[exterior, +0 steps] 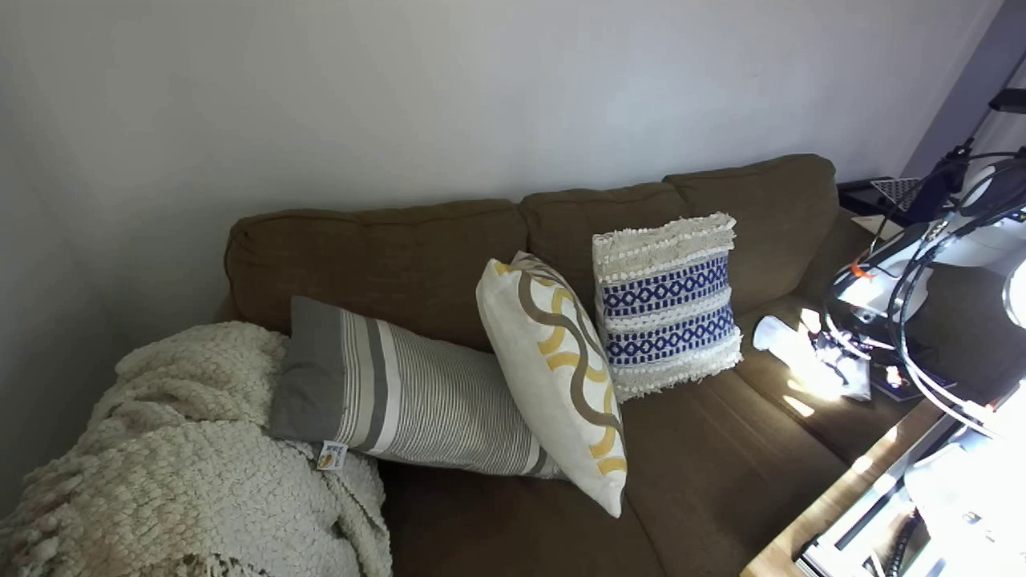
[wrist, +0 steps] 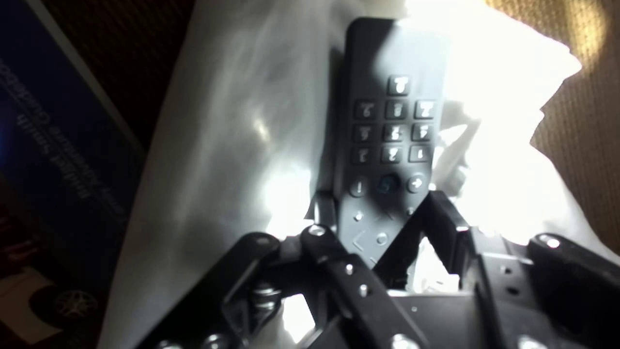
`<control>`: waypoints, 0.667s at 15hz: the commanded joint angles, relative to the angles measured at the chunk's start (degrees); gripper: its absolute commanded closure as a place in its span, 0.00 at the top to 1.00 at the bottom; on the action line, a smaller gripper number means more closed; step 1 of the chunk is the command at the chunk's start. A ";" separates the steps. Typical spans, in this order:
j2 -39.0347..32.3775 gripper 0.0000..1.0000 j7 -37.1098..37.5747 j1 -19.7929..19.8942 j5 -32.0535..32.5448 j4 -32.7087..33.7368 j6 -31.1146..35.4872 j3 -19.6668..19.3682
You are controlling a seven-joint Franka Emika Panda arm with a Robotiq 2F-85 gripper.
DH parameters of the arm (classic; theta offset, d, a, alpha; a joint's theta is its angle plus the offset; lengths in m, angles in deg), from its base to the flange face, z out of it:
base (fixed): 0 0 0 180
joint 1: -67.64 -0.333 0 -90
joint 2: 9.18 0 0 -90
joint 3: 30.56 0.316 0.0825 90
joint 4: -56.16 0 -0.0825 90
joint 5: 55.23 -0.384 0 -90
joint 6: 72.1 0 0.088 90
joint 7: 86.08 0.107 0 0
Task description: Put the remote on the sofa head
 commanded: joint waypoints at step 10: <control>22.12 0.25 -18.78 9.96 0.83 -22.83 10.53 11.16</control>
